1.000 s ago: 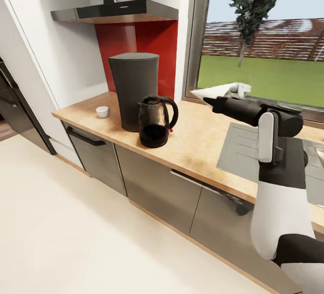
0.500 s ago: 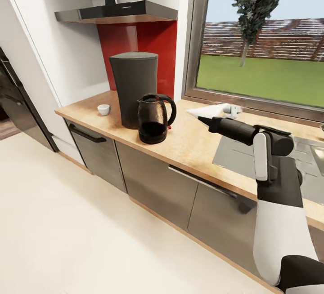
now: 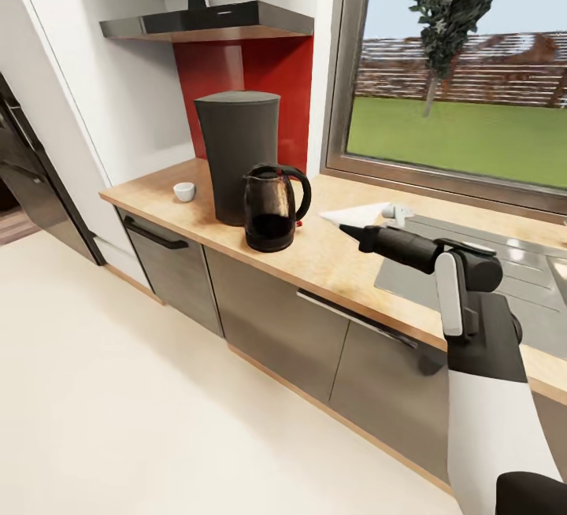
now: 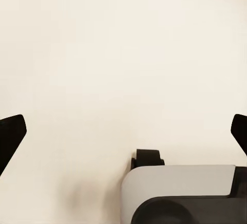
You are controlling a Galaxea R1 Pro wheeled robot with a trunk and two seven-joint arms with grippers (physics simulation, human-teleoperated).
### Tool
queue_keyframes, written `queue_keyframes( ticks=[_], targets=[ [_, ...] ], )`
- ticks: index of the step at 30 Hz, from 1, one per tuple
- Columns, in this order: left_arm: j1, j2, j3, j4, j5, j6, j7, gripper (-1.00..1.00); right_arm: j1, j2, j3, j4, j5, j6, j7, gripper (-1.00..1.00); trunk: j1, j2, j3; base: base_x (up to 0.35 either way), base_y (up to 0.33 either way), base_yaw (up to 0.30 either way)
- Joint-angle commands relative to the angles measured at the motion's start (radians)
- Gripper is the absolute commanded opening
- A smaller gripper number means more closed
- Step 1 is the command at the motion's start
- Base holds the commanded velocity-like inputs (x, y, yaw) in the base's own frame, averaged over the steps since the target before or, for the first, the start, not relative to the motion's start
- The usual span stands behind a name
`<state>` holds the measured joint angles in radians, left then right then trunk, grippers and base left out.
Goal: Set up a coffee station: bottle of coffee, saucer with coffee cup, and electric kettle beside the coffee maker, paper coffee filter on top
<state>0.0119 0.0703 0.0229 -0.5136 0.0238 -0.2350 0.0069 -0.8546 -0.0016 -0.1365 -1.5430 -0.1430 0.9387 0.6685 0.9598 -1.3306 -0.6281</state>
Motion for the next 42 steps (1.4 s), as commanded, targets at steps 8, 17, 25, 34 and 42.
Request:
queue_keyframes(
  ticks=[8, 17, 25, 34, 42],
  targets=[
    [0.000, -0.001, 0.000, -0.002, 0.002, -0.001, 0.001, 1.00, 0.001, 0.000, -0.001, 0.000, -0.010, 0.008, -0.003, -1.00, 0.000, 0.000, -0.001, 0.000, 0.000, 0.108],
    [0.000, 0.000, 0.000, -0.002, 0.002, -0.001, 0.001, 1.00, 0.002, 0.000, 0.002, 0.000, -0.012, 0.008, -0.003, -1.00, 0.000, 0.000, -0.001, 0.000, 0.000, 0.048],
    [0.000, 0.000, 0.000, -0.002, 0.002, -0.001, 0.001, 1.00, 0.002, 0.000, 0.002, 0.000, -0.012, 0.010, -0.001, -1.00, 0.000, 0.000, -0.001, 0.000, 0.000, 0.131],
    [0.000, 0.000, 0.001, -0.002, 0.002, -0.001, 0.001, 1.00, 0.003, 0.000, 0.000, 0.000, -0.011, 0.012, 0.073, -1.00, 0.000, 0.000, -0.001, 0.000, 0.000, 0.010],
    [0.000, 0.000, 0.002, -0.002, 0.002, -0.001, 0.001, 1.00, 0.003, 0.000, -0.002, 0.000, -0.011, 0.012, 0.078, -1.00, 0.000, 0.000, -0.001, 0.000, 0.000, 0.000]
  ],
)
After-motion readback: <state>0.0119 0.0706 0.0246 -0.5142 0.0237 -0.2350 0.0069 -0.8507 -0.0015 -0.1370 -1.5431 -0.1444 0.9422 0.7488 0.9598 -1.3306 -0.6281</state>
